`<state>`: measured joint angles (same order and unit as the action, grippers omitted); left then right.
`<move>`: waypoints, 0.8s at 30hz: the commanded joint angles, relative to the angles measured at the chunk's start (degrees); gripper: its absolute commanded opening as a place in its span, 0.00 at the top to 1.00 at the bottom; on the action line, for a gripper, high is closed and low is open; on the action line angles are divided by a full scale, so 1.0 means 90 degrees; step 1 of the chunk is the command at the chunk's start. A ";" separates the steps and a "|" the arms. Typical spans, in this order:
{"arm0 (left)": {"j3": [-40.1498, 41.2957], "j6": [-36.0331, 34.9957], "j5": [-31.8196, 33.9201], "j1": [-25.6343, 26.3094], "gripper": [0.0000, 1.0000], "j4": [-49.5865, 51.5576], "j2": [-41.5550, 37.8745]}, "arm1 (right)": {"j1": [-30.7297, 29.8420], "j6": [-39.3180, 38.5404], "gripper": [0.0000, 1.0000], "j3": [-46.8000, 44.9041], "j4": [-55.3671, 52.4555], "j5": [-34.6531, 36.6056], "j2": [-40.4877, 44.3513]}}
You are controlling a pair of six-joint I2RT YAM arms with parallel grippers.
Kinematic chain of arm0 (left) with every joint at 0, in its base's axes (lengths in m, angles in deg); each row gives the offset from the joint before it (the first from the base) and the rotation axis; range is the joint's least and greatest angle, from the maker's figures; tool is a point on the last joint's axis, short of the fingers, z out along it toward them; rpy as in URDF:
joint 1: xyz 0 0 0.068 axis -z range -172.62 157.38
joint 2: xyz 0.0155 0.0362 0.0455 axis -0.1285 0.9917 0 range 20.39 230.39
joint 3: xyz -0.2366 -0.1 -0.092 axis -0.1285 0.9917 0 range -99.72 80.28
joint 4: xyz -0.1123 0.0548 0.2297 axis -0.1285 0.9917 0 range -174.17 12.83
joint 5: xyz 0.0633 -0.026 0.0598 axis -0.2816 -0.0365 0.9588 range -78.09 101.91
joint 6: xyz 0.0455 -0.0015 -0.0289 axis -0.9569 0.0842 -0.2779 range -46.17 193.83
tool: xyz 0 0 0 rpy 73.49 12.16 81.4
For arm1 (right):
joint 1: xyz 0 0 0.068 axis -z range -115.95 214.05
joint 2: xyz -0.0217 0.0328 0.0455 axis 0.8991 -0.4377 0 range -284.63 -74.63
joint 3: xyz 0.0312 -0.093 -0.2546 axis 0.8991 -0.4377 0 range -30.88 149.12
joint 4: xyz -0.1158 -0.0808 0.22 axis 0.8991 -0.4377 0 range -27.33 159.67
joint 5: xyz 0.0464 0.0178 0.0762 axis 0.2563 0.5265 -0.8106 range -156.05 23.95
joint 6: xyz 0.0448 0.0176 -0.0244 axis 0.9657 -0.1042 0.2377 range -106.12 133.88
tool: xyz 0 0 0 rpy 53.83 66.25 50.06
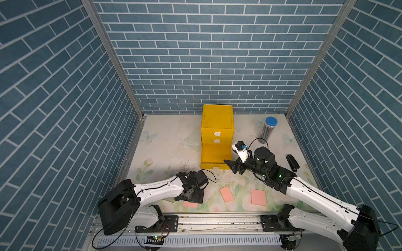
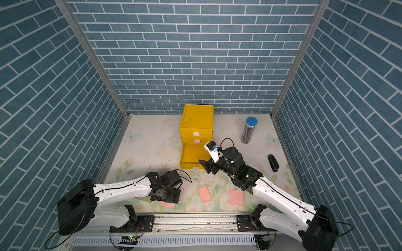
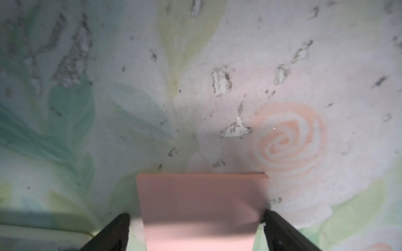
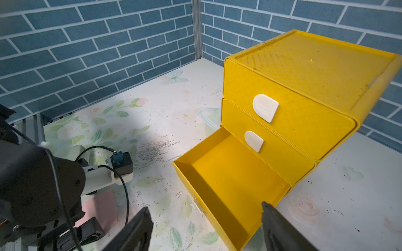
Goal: Please put the sticky notes in the drawer by color
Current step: Pick up the sticky notes from the center of the board.
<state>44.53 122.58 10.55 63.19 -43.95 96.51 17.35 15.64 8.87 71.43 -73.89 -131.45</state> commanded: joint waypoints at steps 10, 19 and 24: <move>0.0238 0.0110 -0.0033 0.0187 0.00 0.0173 0.0143 | 0.0018 0.0225 0.20 -0.0054 0.0031 -0.0005 0.0321; 0.0241 0.0259 -0.0208 0.0608 0.16 -0.0123 0.0544 | 0.0020 0.0176 0.20 -0.0062 -0.0062 0.0120 0.0415; 0.0050 0.0294 0.0072 0.0631 0.18 0.0055 0.0670 | 0.0018 0.0156 0.20 -0.0051 -0.0099 0.0168 0.0388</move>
<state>43.18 124.66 11.22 68.07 -44.21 98.94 17.35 15.64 8.58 71.03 -73.21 -128.61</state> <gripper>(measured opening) 0.822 0.800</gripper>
